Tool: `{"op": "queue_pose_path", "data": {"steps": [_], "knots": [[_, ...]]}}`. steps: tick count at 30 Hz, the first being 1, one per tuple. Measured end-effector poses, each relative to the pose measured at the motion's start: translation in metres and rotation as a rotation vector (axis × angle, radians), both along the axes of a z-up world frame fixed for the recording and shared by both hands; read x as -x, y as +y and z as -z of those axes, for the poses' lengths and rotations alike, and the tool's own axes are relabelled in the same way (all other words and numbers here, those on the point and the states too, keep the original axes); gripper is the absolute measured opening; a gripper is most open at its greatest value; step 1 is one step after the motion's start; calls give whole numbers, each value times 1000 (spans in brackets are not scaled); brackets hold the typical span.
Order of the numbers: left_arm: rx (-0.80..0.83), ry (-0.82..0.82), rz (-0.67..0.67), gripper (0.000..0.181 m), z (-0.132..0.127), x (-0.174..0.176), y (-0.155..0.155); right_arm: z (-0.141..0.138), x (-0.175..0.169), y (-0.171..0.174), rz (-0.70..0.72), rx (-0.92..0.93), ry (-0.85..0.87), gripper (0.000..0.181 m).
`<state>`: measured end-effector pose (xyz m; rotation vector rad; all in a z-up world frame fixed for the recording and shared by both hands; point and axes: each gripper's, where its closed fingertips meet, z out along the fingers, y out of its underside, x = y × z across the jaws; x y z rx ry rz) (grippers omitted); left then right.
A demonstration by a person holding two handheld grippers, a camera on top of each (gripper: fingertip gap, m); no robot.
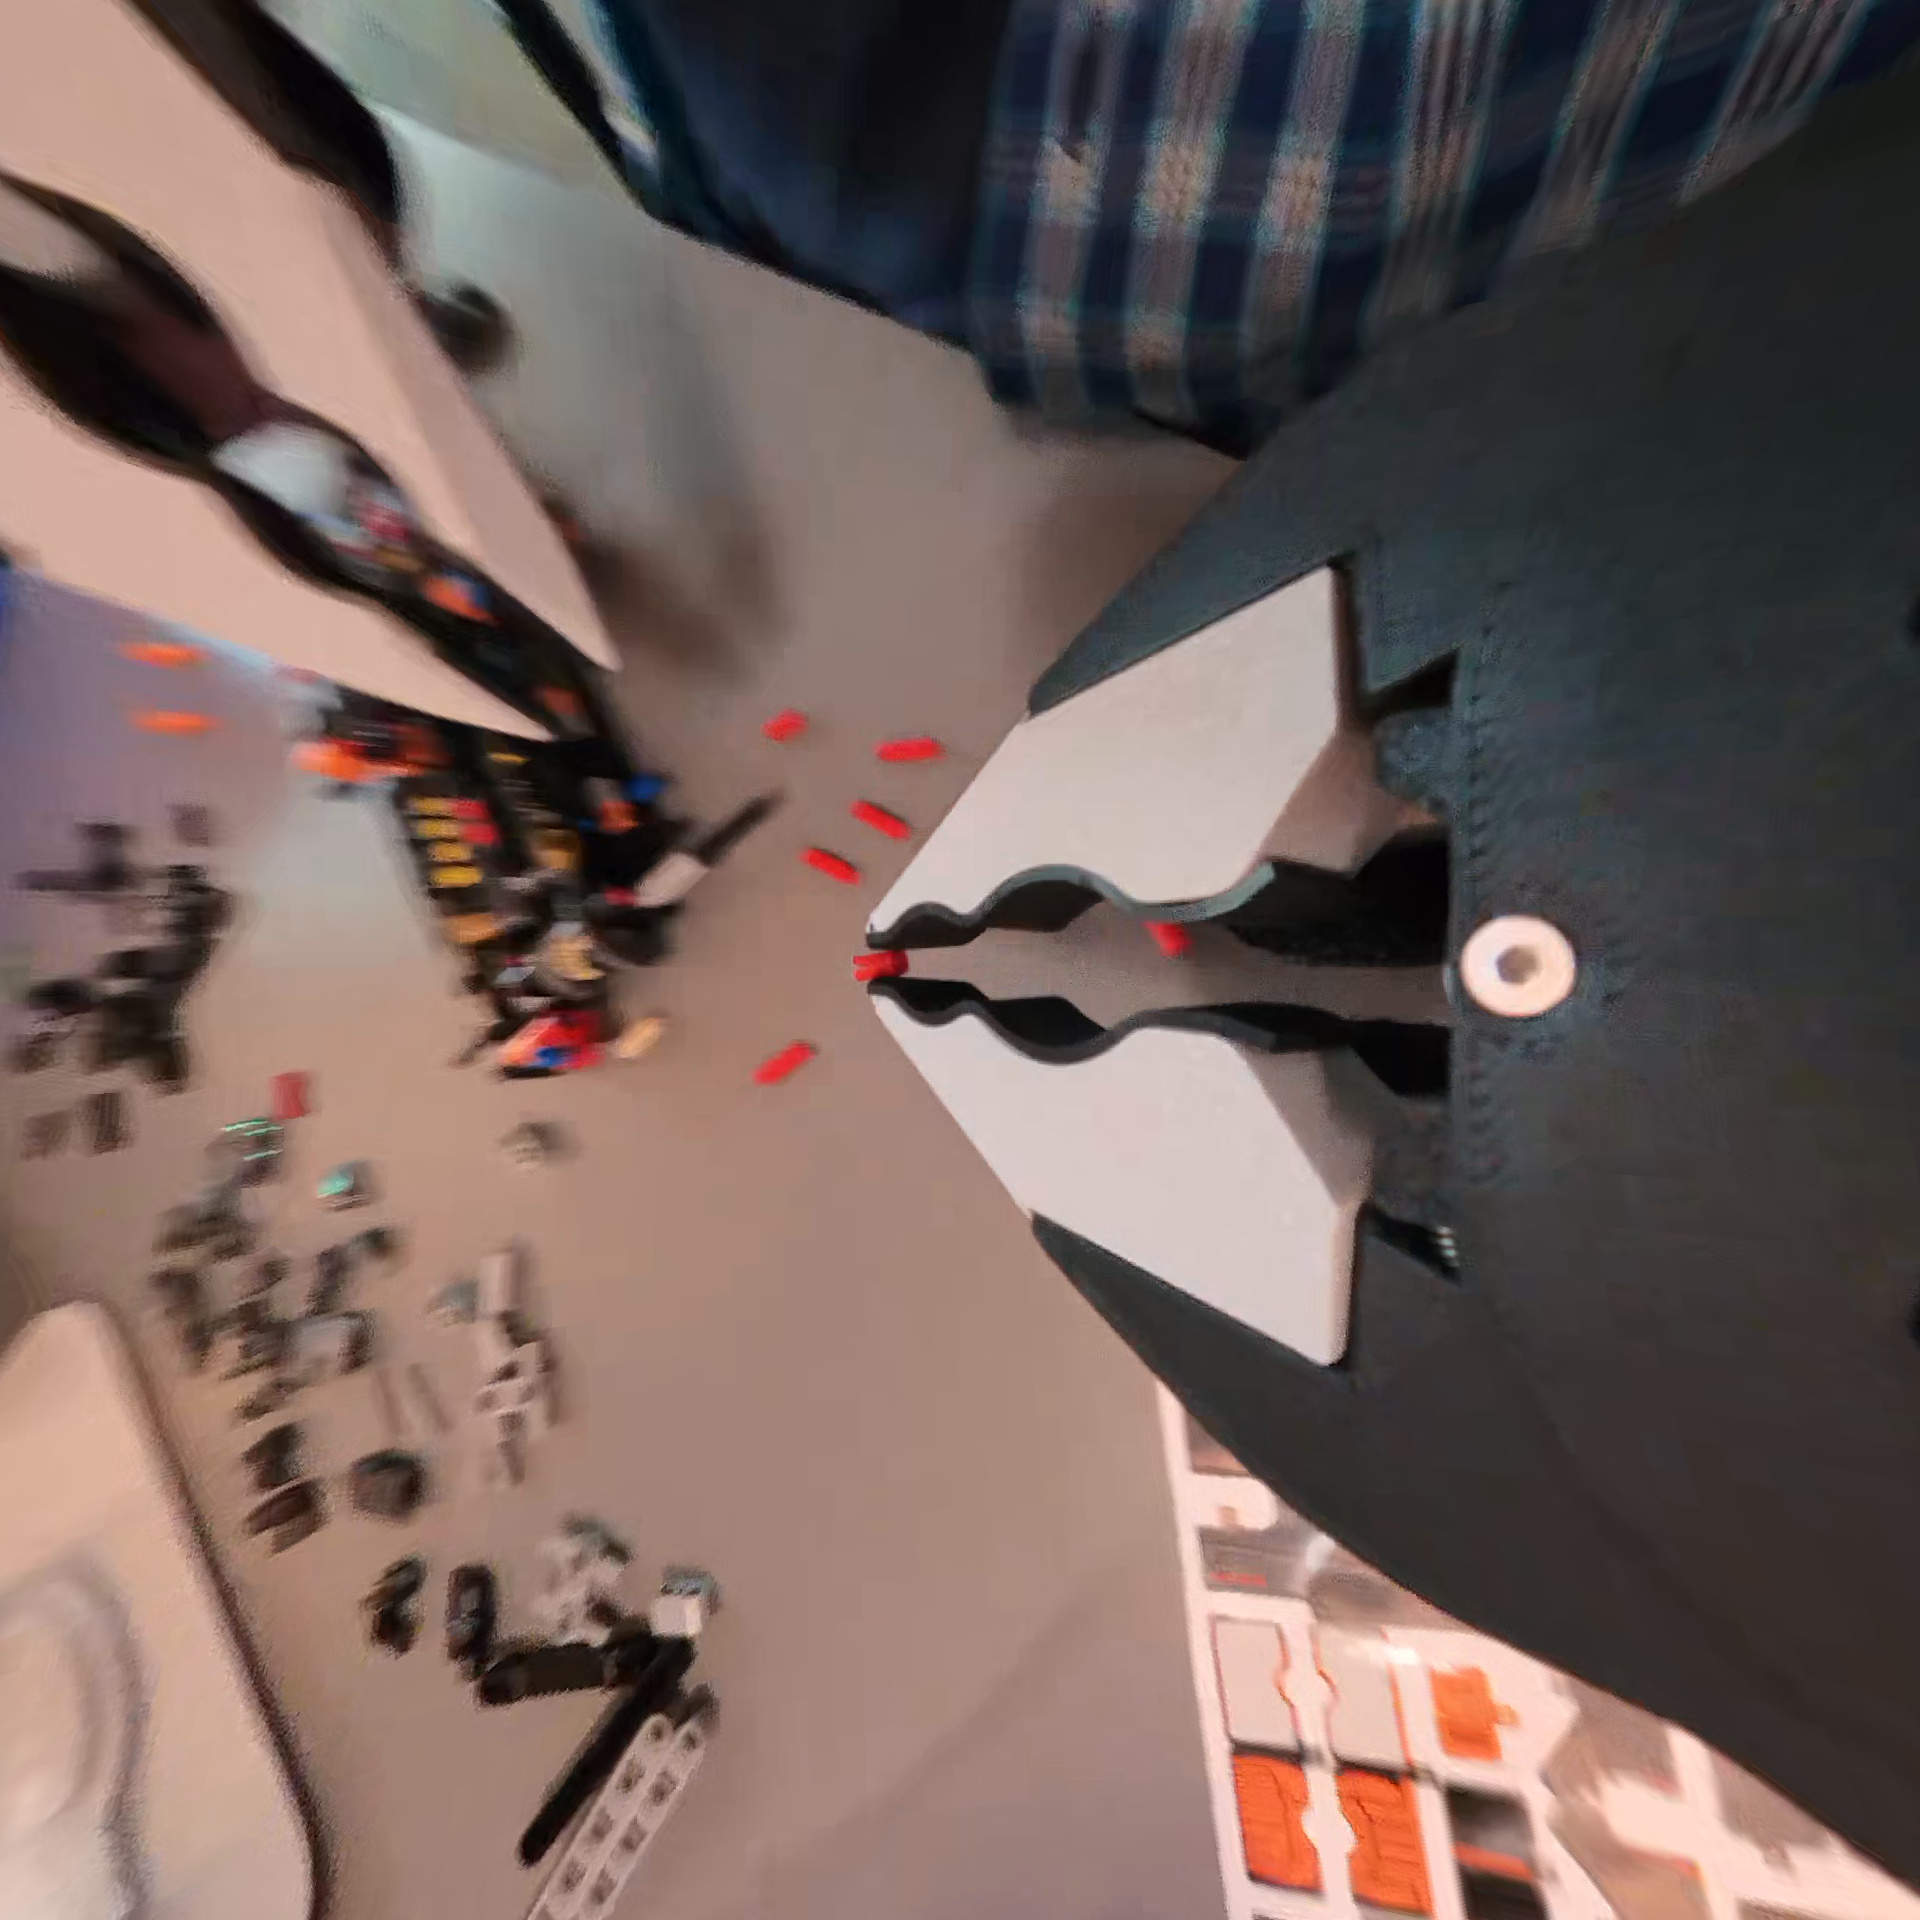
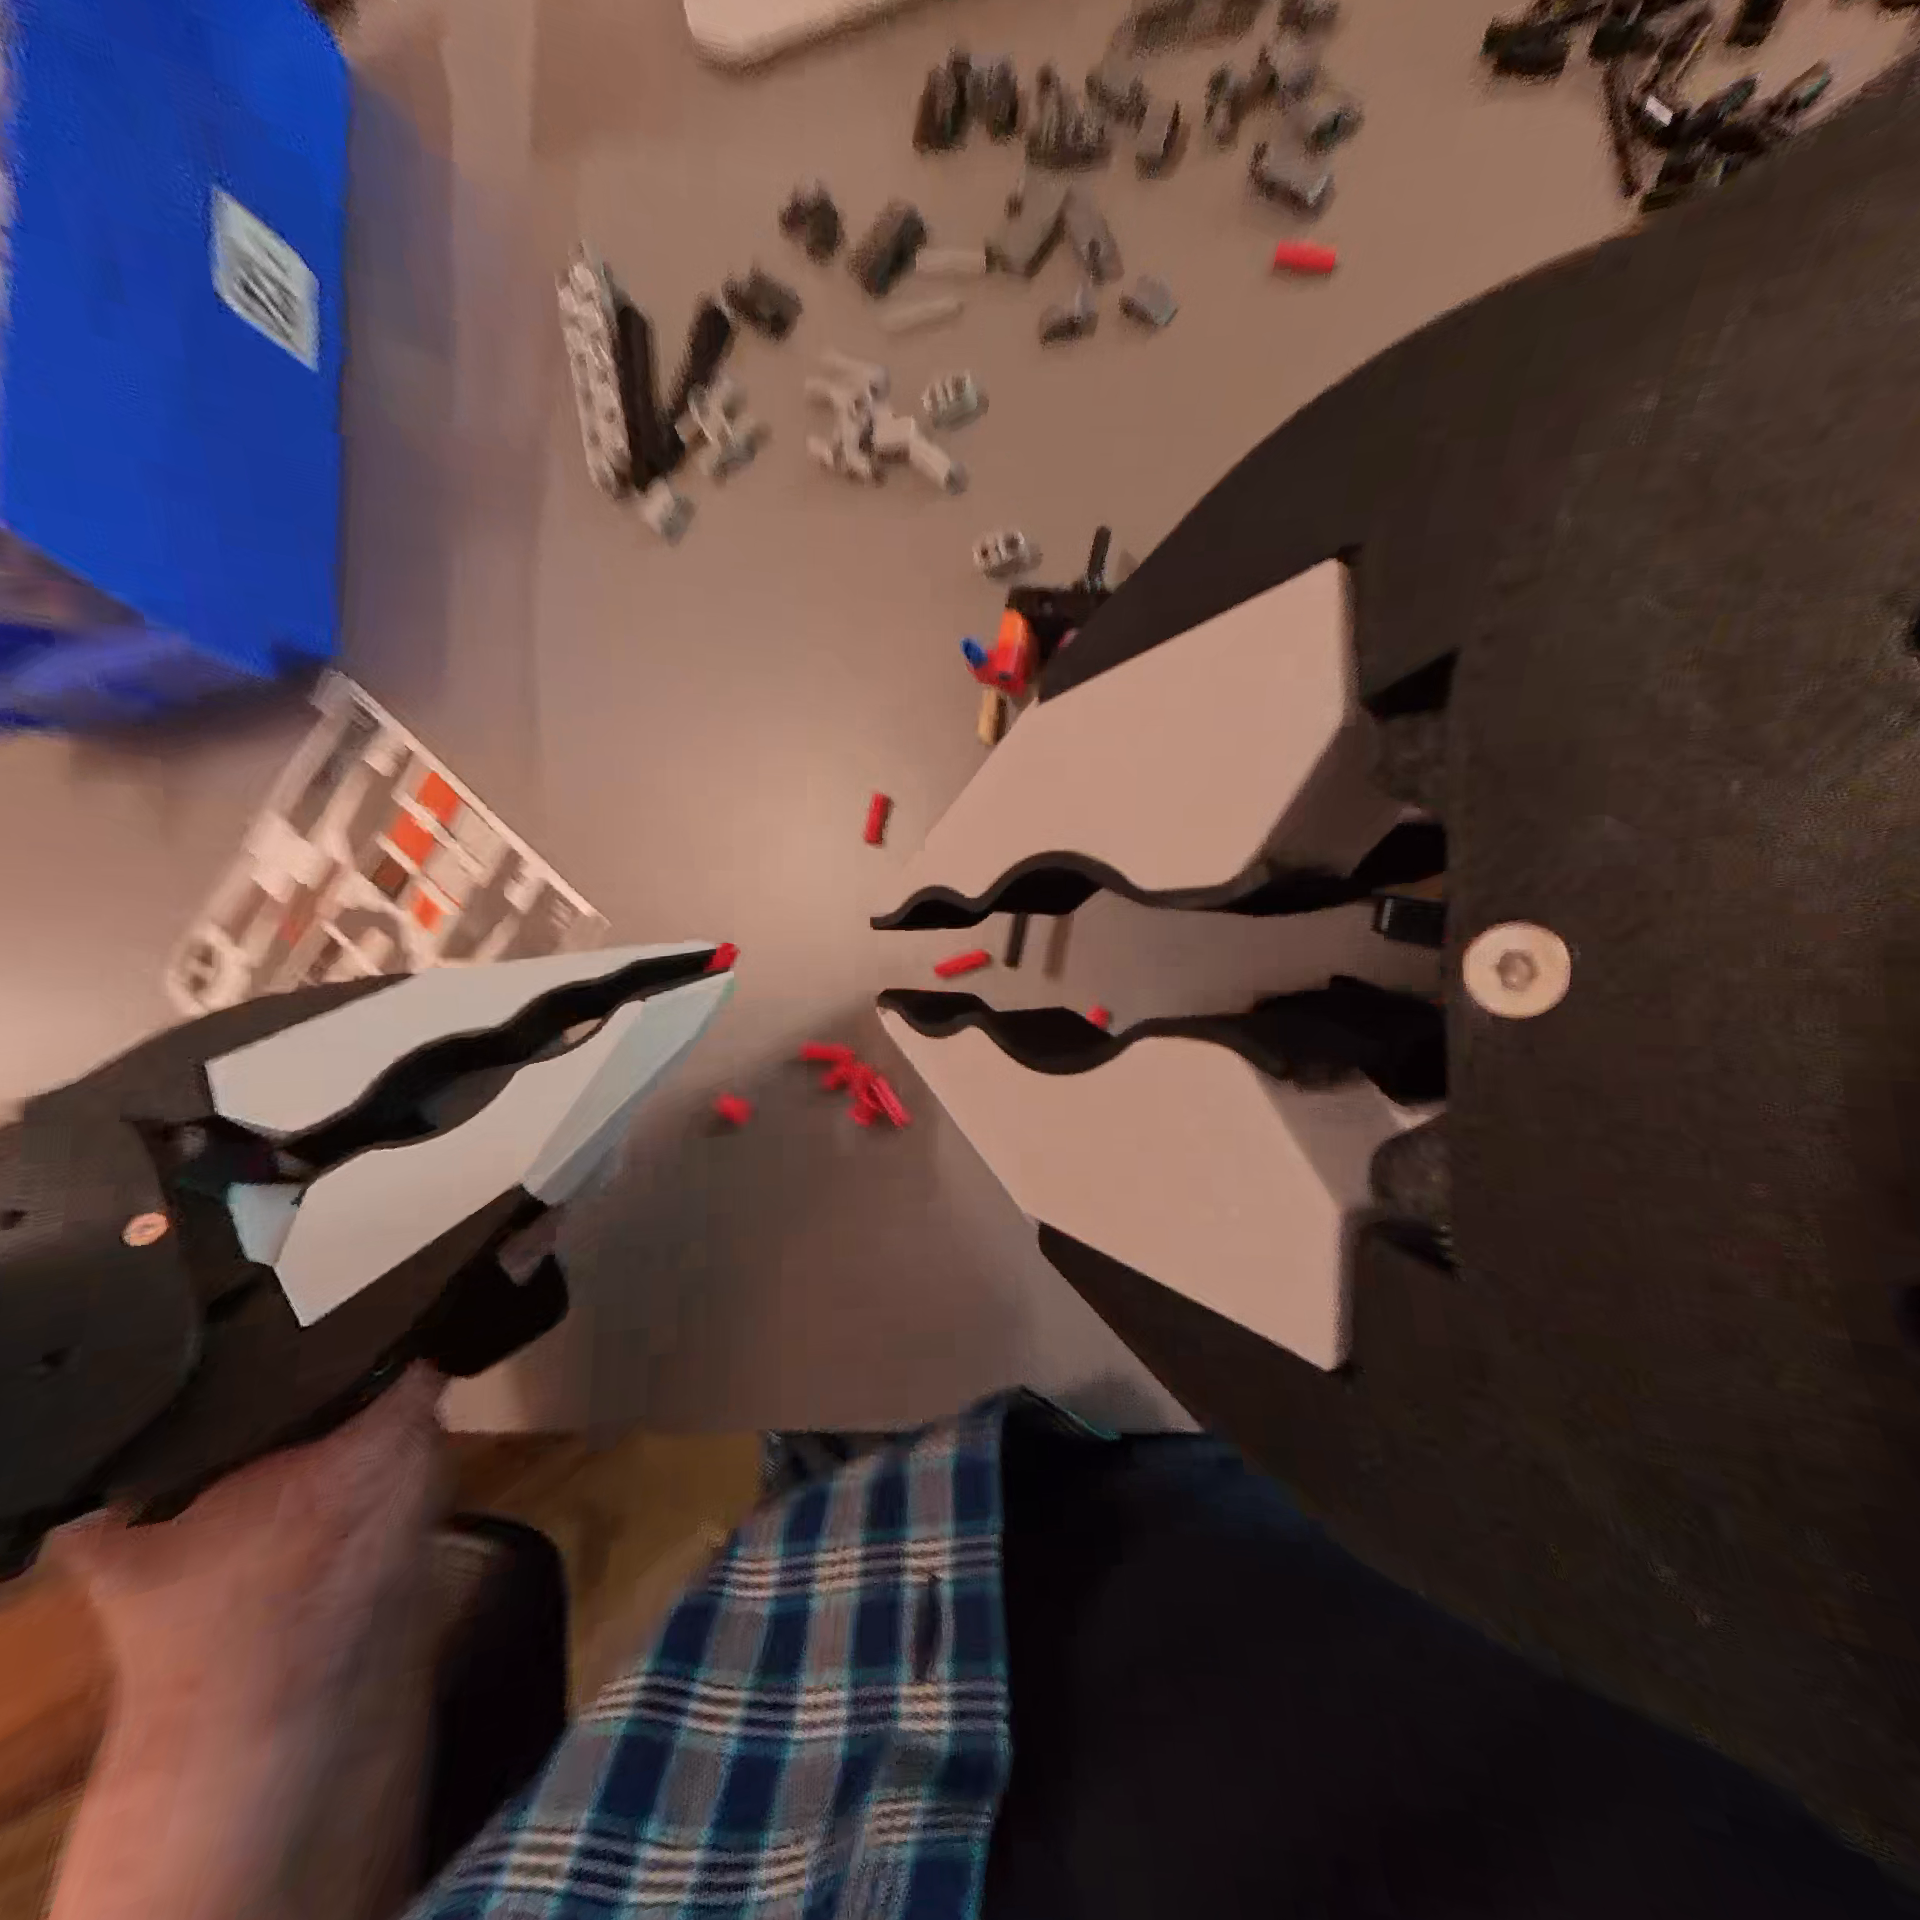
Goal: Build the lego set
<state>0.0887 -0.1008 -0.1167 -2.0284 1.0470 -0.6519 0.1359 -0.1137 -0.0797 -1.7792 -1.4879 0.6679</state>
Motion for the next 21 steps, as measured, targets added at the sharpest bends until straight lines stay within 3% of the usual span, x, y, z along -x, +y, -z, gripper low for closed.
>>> {"op": "queue_pose_path", "data": {"steps": [3, 6, 11, 21], "knots": [[139, -433, -47, 4, -51, -23, 8, -26, 3, 9, 72, -194, 79, 11], [280, -761, -39, 4, -84, -39, 16, -47, 4, 20, 136, -414, 73, 14], [436, -998, -18, 4, -100, -63, 17, -63, -1, 31, 180, -624, 34, 14], [524, -1229, -51, 4, -118, -79, 26, -75, -22, 39, 273, -705, 32, 13]]}}
